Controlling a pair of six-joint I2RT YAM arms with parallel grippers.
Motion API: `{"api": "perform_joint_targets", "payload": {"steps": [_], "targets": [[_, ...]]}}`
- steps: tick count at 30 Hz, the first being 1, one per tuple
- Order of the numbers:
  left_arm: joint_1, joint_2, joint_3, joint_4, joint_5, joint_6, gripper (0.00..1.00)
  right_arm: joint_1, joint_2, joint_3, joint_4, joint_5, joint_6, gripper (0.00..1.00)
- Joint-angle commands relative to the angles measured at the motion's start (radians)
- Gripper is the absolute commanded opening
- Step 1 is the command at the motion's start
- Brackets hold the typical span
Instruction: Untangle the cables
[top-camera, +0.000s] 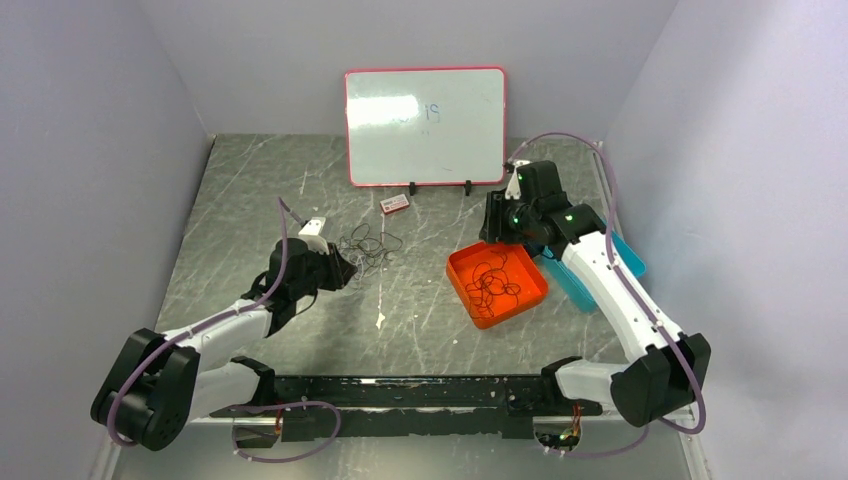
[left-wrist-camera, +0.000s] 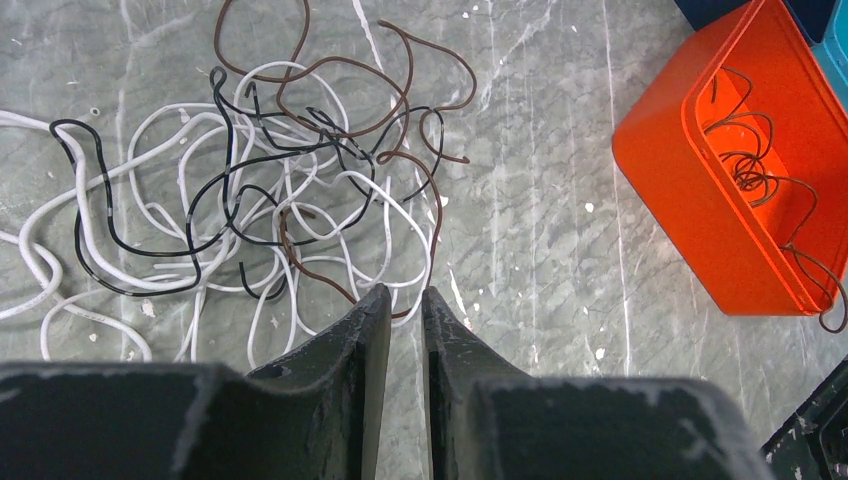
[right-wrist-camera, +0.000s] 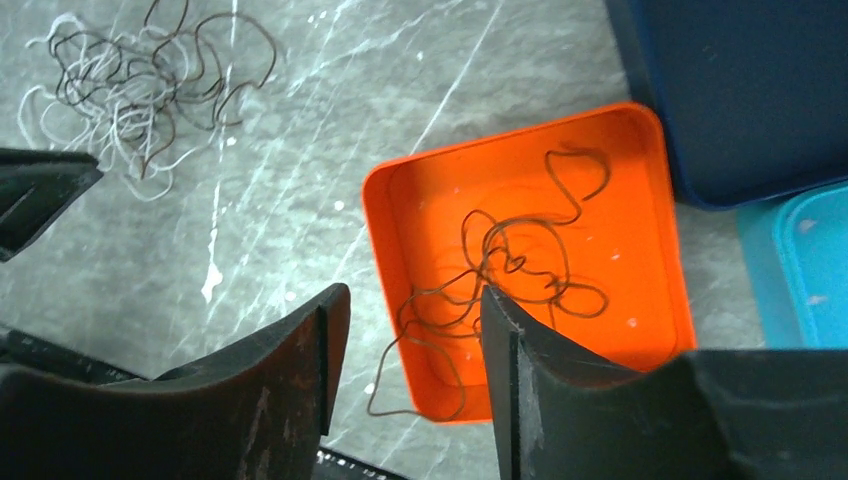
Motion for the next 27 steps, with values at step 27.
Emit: {"api": "perform_joint_targets", "payload": {"steps": [27], "targets": [[-0.005, 0.007, 0.030, 0.008, 0.005, -0.003, 0.23, 0.262, -0.009, -0.329, 0.107, 0.085, 0.222, 0.41]]}}
